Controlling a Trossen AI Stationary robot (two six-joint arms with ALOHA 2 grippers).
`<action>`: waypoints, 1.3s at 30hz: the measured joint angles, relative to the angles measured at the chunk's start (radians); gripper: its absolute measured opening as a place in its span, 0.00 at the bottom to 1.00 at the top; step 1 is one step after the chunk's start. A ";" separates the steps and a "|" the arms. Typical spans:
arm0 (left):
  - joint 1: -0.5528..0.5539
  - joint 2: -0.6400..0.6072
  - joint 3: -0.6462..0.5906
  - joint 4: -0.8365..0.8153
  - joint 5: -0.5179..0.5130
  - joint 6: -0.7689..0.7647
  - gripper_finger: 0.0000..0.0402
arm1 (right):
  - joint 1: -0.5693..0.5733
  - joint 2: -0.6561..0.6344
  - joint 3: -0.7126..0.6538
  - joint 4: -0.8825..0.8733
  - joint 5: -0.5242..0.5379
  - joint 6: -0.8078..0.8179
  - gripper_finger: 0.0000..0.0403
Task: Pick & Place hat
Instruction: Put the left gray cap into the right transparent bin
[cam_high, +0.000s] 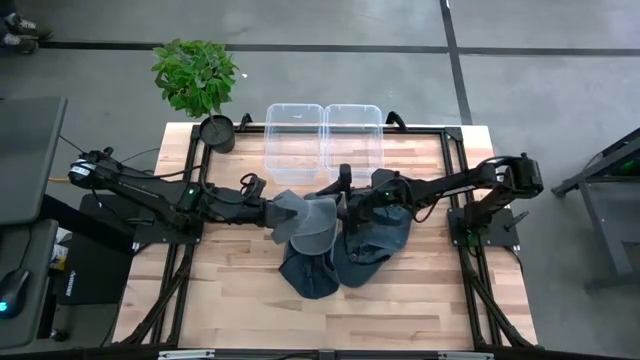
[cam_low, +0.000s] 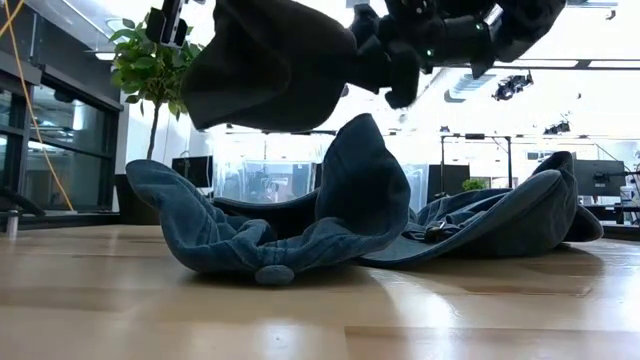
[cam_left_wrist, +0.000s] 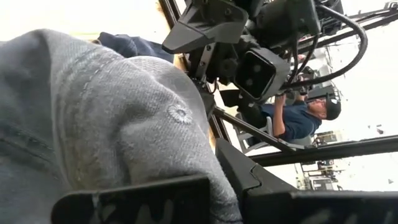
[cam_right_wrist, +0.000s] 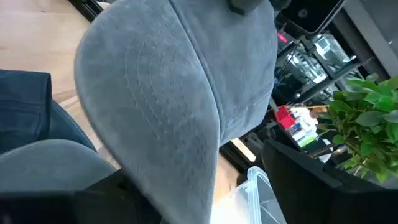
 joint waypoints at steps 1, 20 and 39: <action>0.000 0.000 0.000 0.003 0.004 0.000 0.00 | 0.000 0.000 0.012 -0.007 0.006 0.005 0.59; 0.000 0.000 0.000 0.027 0.007 0.024 0.00 | 0.006 0.000 0.079 -0.142 0.010 0.230 0.04; 0.000 0.000 0.000 0.028 -0.001 0.251 0.29 | 0.006 -0.003 0.079 -0.185 0.062 0.547 0.01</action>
